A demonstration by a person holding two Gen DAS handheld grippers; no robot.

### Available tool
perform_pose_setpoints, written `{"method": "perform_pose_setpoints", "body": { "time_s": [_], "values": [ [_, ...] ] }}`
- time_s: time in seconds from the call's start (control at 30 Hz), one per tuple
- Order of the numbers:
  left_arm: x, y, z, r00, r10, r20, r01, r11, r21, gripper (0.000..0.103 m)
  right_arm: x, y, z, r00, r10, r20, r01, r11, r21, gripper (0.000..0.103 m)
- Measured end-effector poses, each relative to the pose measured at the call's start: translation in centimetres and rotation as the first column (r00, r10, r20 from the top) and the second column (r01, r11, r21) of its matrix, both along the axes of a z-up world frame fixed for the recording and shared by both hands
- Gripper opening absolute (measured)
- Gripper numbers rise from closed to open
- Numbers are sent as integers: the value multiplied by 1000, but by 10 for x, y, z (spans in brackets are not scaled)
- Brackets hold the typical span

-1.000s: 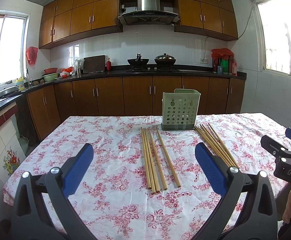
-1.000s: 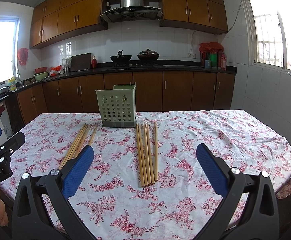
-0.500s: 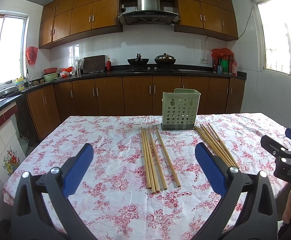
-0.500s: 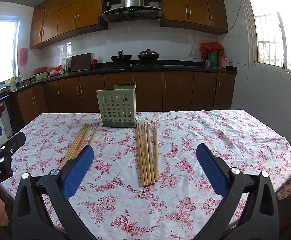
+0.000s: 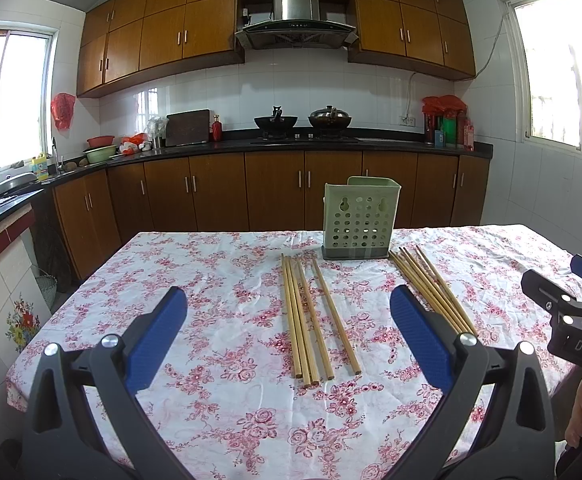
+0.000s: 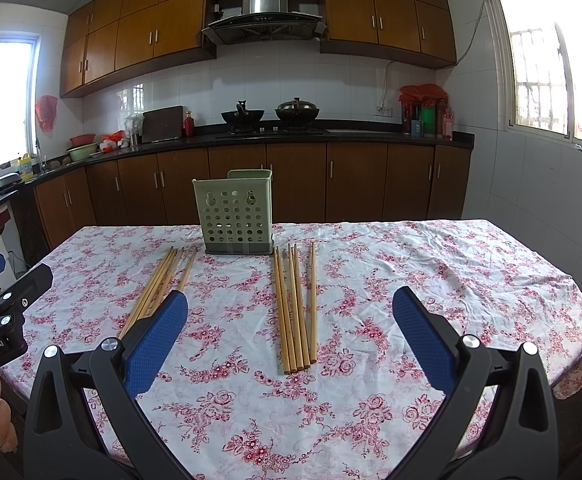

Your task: Organize utensils

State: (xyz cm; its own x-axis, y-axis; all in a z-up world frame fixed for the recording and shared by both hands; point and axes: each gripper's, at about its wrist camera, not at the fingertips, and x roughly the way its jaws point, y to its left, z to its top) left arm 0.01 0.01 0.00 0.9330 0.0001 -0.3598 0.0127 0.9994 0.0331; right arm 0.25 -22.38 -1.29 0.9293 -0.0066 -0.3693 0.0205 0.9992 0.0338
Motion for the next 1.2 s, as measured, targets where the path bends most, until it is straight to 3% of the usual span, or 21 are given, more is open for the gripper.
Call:
{"method": "perform_pose_setpoints", "body": {
  "time_s": [0.5, 0.6, 0.73, 0.77, 0.87, 0.93, 1.07, 1.2],
  "values": [
    [13, 0, 2, 999, 20, -30, -20, 1000, -3, 99, 1, -3, -4, 1000, 6, -16, -6, 1000, 8, 101],
    [32, 11, -14, 995, 46, -90, -47, 999, -6, 99, 14, -7, -12, 998, -9, -56, 10, 1000, 14, 101],
    [63, 31, -27, 969, 96, -228, -103, 995, -17, 99, 43, -23, -29, 981, -61, -183, 68, 997, 29, 100],
    [70, 34, -31, 962, 111, -249, -117, 993, -9, 99, 51, -30, -36, 975, -68, -210, 77, 996, 37, 97],
    [94, 43, -43, 942, 126, -310, -126, 992, 20, 98, 76, -43, -47, 956, -58, -289, 82, 994, 73, 67],
    [107, 44, -49, 935, 111, -338, -105, 994, 35, 91, 97, -50, -55, 936, -35, -350, 79, 991, 112, 53],
    [134, 42, -63, 907, 52, -418, -52, 999, 13, 70, 135, -56, -72, 896, 4, -445, 79, 983, 166, 34],
    [152, 39, -77, 879, -3, -478, -14, 999, -31, 55, 155, -50, -81, 874, 36, -485, 53, 984, 168, 28]
  ]
}}
